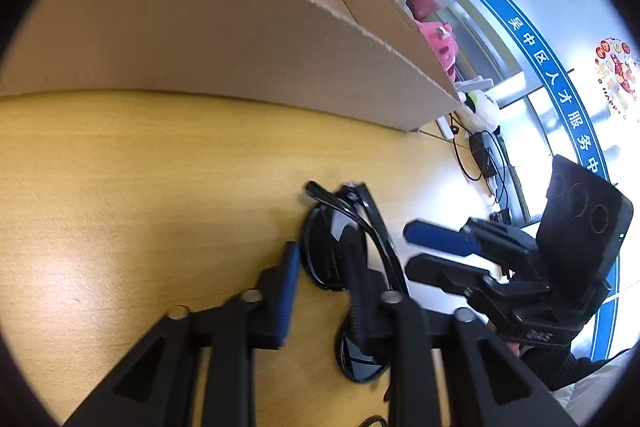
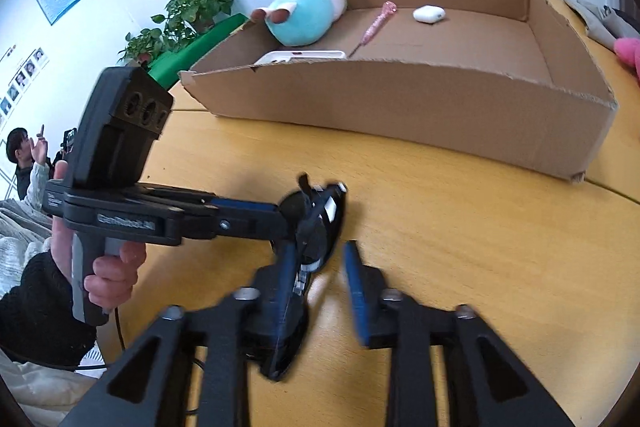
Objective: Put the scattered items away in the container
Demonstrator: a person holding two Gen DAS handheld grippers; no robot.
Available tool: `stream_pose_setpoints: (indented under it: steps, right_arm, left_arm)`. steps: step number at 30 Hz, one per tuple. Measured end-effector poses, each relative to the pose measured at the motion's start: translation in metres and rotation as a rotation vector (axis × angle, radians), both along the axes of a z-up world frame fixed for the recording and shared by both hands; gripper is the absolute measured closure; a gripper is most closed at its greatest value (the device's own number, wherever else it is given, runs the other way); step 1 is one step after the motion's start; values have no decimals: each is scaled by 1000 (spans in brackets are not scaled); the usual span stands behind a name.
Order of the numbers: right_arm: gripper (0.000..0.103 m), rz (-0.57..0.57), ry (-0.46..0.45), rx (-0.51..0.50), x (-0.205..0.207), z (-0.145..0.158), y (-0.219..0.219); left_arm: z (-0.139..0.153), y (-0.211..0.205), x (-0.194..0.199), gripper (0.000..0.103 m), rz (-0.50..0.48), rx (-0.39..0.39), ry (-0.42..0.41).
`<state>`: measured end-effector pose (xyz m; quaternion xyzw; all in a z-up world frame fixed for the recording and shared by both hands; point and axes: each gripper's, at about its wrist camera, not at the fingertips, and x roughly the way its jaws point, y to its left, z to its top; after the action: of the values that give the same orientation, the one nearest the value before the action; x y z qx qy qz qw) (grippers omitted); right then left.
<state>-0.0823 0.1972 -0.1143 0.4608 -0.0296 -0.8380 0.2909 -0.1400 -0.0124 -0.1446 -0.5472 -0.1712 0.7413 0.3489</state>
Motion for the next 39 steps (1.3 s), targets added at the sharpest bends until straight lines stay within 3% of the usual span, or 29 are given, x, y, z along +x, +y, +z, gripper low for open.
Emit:
stream_pose_setpoints:
  steps: [6,10,11,12,16,21,31,39]
  right_arm:
    - [59,30,0,24,10,8,-9]
    - [60,37,-52,86,14,-2,-20]
    - [63,34,-66,92,14,-6,-22]
    - [77,27,-80,97,13,-10,-23]
    - [85,-8,-103,76,11,-14,-20]
    - [93,-40,-77,71,8,-5,-13]
    - [94,-54,27,73,7,39,-15]
    - [94,-57,123,73,-20,85,-17]
  left_arm:
    - [5,7,2,98,-15,-31,20]
    - [10,7,1,99,-16,-27,26]
    - [11,7,2,99,-16,-21,28]
    - [12,8,2,99,-17,-21,30]
    - [16,5,4,99,-16,-26,39]
    - [27,4,7,99,-12,-5,56]
    - [78,4,1,100,2,25,162]
    - [130,6,-25,100,9,-7,275]
